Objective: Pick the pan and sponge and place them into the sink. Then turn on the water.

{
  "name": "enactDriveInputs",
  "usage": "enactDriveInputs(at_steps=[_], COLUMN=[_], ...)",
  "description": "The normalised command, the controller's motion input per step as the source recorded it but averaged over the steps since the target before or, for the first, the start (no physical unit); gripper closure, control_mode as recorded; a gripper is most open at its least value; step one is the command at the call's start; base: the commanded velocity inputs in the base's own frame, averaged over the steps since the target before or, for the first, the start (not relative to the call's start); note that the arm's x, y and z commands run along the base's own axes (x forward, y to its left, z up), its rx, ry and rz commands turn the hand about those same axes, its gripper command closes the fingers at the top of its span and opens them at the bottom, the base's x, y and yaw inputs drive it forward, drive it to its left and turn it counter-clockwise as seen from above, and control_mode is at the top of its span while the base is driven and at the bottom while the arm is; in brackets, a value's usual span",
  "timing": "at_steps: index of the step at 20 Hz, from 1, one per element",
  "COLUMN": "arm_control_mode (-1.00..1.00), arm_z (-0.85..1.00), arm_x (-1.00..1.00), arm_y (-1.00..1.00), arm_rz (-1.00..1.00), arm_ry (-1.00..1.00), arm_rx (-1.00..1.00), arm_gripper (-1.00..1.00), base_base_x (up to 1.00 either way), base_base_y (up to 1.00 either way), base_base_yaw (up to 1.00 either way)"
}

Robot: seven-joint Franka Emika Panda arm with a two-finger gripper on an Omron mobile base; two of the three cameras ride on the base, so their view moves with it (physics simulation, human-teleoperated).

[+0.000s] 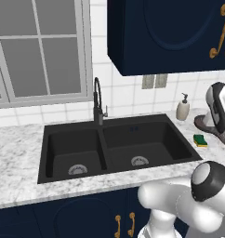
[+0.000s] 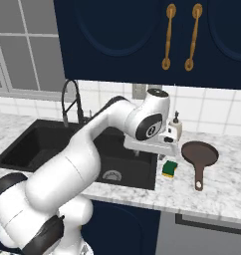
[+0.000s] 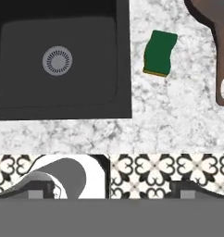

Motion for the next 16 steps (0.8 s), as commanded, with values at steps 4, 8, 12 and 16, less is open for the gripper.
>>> enactDriveInputs(at_steps=[4,8,12,16], arm_control_mode=[-1.0,-1.0,-1.0,-1.0], arm_z=[-0.58,-0.41,-0.15,-0.09], arm_x=[0.39,0.54,0.27,0.04], arm_y=[-1.0,-0.92,-0.38,-0.01], arm_rz=[-0.01,-0.01,0.0,0.0], arm_ry=[0.03,0.0,0.01,0.04], arm_rx=[-0.02,-0.03,-0.01,0.0], arm_gripper=[-1.0,-1.0,-1.0,-1.0], base_base_x=[0.0,0.0,0.0,0.0], base_base_y=[0.0,0.0,0.0,0.0], base_base_yaw=[0.0,0.0,0.0,0.0])
